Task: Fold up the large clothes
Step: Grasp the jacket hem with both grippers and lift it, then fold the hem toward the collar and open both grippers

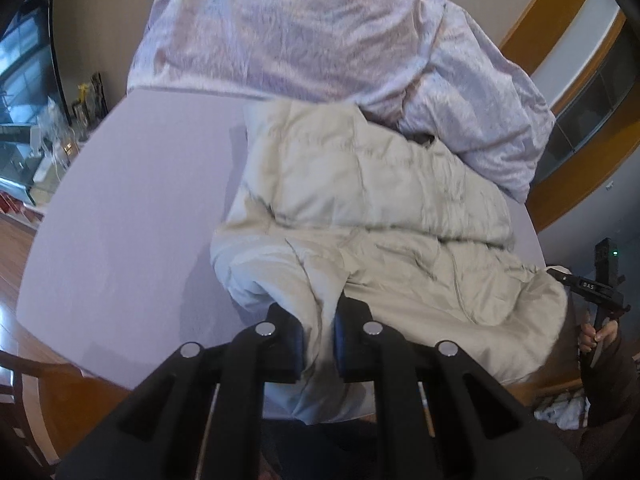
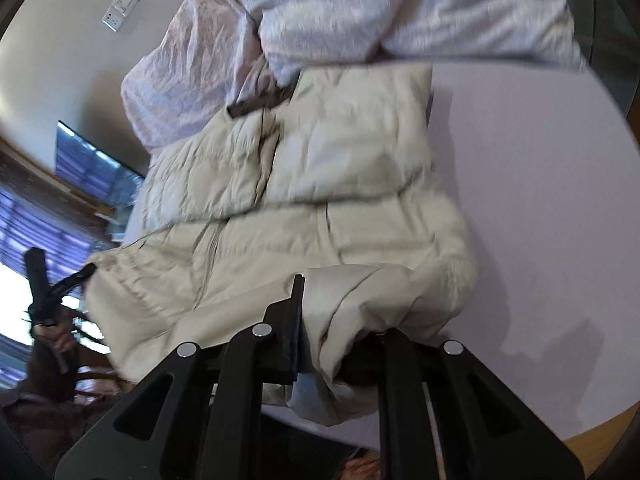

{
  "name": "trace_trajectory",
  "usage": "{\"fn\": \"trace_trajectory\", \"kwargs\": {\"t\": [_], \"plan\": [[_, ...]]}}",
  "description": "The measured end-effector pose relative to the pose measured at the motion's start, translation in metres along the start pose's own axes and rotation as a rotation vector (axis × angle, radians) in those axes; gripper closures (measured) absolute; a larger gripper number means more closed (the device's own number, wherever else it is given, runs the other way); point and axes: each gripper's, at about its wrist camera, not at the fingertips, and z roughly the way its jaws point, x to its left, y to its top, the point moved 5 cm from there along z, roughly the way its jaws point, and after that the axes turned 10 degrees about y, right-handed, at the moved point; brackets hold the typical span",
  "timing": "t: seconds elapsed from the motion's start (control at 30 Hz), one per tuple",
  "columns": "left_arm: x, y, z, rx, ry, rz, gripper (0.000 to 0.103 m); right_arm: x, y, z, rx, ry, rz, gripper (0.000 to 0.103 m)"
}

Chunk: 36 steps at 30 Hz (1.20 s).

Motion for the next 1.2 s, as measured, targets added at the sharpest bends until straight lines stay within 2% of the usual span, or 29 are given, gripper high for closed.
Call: {"fn": "trace_trajectory", "kwargs": {"t": [0.27,0.53,0.8,0.97,1.07,1.2], "plan": [[-0.004,0.038,0.0,-0.056,0.038,-0.012,0.091,0.005,0.048,0.009,-0.044,-0.1,-0.024,0.088],[-0.012,0.083,0.004,-0.107,0.055,-0.031,0.091,0.005,0.099,0.014,-0.118,-0.107,-0.005,0.088],[-0.023,0.151,0.001,-0.204,0.053,-0.025,0.091,0.001,0.159,0.004,-0.227,-0.088,0.05,0.088],[-0.025,0.189,0.027,-0.207,0.076,-0.047,0.091,-0.013,0.184,0.022,-0.242,-0.112,0.113,0.088],[-0.027,0.206,0.05,-0.198,0.121,-0.056,0.091,-0.021,0.196,0.034,-0.24,-0.138,0.135,0.088],[-0.025,0.222,0.089,-0.151,0.169,-0.095,0.09,-0.038,0.209,0.061,-0.22,-0.179,0.187,0.088]]}}
